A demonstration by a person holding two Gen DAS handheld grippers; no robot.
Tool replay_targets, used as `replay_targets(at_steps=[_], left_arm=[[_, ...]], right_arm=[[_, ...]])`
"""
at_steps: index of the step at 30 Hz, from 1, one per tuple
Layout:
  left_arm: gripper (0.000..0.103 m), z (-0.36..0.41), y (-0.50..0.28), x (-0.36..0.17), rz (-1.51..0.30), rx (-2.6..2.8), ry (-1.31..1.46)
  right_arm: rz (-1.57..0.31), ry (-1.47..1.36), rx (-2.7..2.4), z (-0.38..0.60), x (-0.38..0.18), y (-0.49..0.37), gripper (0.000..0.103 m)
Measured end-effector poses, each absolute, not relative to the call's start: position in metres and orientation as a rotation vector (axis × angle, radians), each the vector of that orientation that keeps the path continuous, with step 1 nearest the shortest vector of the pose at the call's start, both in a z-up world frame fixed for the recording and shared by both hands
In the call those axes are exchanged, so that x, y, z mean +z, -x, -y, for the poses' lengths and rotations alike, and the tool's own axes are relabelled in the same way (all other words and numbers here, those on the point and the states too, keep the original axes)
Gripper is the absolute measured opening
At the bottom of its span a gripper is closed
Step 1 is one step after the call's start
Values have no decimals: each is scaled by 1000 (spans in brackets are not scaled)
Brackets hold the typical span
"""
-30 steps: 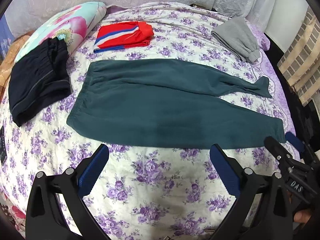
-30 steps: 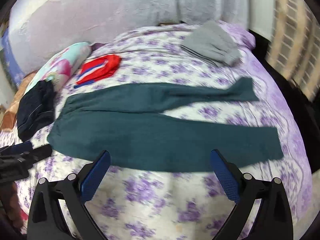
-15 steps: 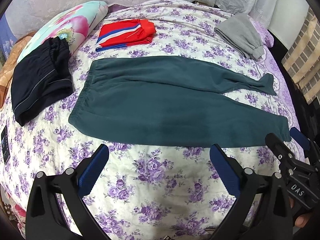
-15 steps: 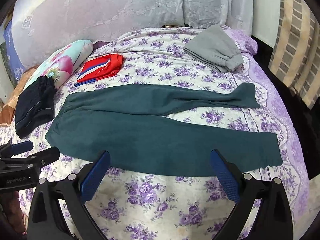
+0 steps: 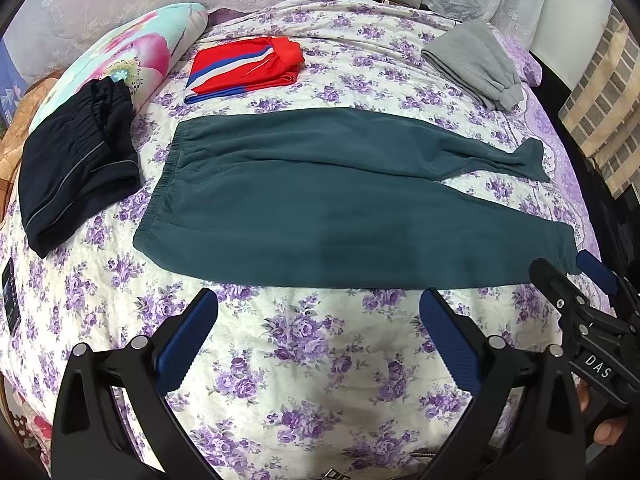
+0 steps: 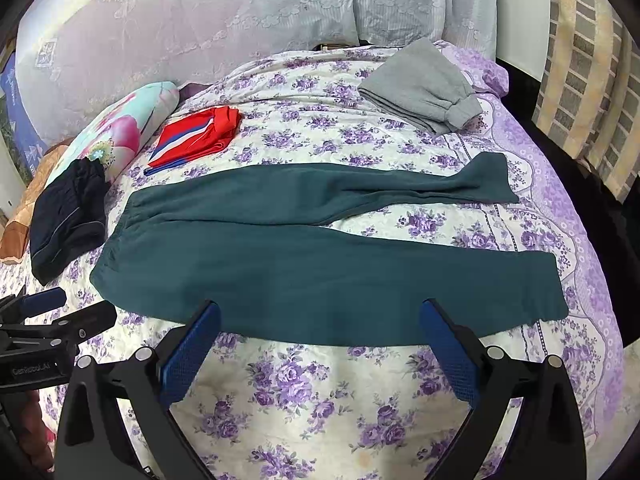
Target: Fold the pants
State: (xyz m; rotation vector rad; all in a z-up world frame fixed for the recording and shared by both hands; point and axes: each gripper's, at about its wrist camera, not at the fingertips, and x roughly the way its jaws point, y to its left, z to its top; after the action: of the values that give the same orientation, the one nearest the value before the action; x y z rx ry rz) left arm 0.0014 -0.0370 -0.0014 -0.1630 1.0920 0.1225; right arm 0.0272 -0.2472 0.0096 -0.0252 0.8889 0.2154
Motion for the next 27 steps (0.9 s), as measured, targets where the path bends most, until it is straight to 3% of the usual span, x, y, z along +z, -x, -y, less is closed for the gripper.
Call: replay_targets(at_steps=[27], left_arm=[[98, 30, -1, -6, -1107, 136, 175]], right_arm=[[-912, 32, 233, 241, 1, -28, 100]])
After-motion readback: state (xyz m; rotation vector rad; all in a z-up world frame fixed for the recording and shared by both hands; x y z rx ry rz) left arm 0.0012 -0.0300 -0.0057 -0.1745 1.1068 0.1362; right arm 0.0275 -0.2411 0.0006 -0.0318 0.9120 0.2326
